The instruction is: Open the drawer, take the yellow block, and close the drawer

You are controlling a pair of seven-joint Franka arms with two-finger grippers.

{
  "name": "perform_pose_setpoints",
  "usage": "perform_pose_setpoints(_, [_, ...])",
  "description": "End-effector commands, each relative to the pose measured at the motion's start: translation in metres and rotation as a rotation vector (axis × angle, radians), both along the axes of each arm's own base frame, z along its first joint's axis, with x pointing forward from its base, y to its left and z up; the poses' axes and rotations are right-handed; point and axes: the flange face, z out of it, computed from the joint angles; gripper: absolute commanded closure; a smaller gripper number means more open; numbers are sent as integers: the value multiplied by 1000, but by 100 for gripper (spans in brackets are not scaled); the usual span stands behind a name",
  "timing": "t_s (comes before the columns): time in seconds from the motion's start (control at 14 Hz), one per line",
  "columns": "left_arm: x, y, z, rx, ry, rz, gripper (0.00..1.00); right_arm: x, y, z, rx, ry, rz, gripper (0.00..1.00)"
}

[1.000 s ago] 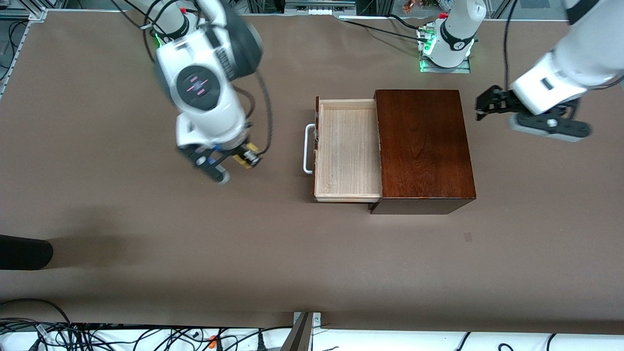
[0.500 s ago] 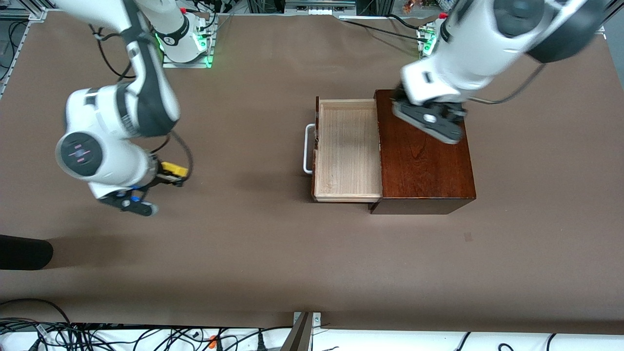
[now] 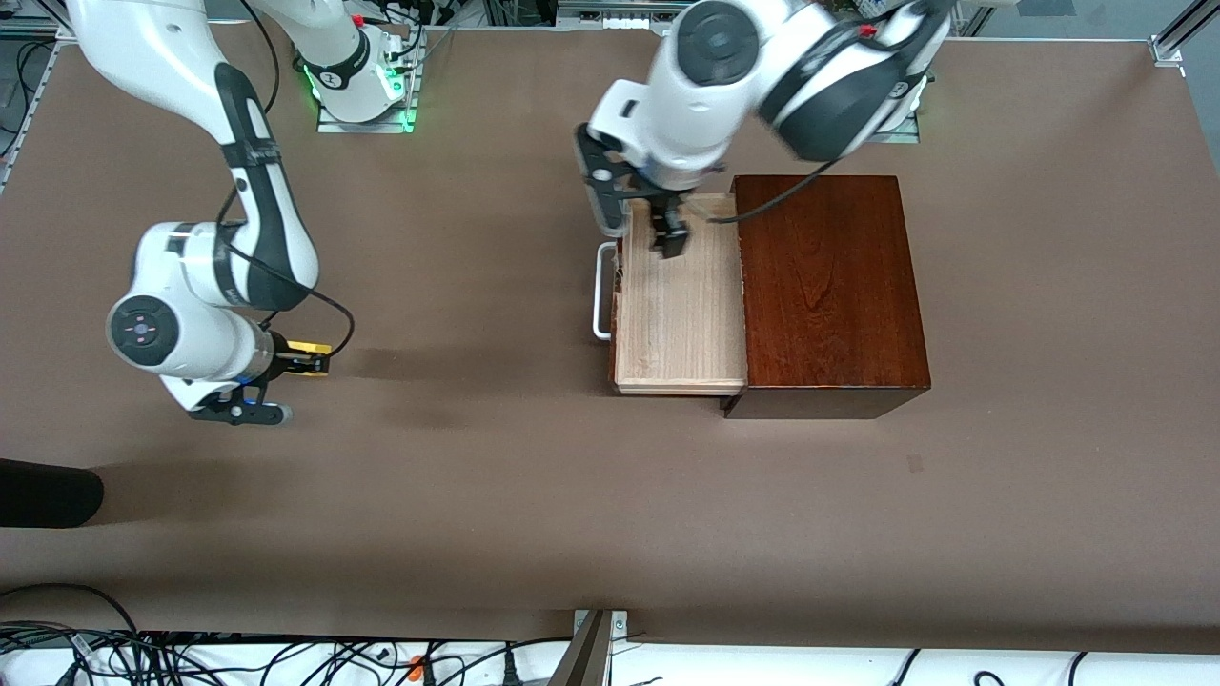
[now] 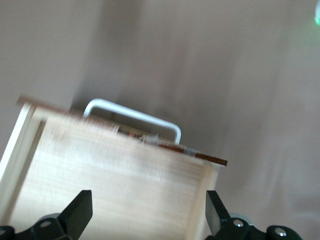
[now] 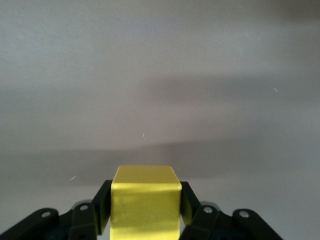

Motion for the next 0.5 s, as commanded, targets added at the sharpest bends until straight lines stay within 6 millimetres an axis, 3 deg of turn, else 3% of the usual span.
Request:
perform_pose_setpoints(0.0, [-4, -49, -38, 5, -71, -293, 0, -31, -13, -35, 20, -61, 58, 73])
perform_pose_setpoints(0.14, [-6, -66, -66, 28, -128, -403, 0, -36, -17, -44, 18, -77, 86, 72])
perform_pose_setpoints(0.21, [-9, -72, -81, 32, -117, -416, 0, -36, -18, -44, 20, -76, 84, 61])
perform_pose_setpoints(0.36, [-13, -81, -111, 54, -107, -441, 0, -36, -19, -44, 19, -75, 81, 1])
perform_pose_setpoints(0.43, [-17, -86, -120, 77, -130, -463, 0, -34, -19, -38, 22, -79, 83, 0])
